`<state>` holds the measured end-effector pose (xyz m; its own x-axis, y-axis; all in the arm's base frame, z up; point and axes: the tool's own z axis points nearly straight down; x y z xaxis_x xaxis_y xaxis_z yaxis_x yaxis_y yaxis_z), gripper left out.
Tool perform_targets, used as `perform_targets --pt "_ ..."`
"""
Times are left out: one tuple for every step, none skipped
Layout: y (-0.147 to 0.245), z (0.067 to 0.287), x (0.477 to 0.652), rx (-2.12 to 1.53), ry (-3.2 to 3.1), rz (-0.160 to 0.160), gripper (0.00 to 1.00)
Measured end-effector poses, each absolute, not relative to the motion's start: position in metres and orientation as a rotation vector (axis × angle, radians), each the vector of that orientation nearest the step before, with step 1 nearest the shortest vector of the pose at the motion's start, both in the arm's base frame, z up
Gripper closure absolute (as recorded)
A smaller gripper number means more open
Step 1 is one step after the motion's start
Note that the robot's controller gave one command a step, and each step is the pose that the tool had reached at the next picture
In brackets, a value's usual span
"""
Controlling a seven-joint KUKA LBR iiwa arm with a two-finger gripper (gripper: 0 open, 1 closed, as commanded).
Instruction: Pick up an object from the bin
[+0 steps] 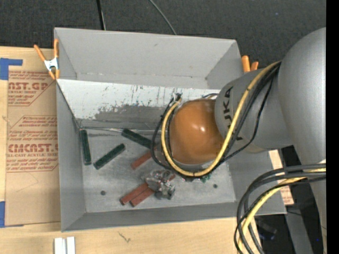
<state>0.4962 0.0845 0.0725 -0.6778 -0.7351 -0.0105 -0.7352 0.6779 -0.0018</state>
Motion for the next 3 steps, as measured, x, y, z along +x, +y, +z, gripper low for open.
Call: perform_targets --pt "0.0823 0.0700 0.4939 -1.260 2.877 0.002 0.00" --pt "0.0823 0.0710 0.4955 -1.255 2.873 0.001 1.00" --pt "0.0822 0.0710 0.4956 -1.255 2.873 0.001 1.00"
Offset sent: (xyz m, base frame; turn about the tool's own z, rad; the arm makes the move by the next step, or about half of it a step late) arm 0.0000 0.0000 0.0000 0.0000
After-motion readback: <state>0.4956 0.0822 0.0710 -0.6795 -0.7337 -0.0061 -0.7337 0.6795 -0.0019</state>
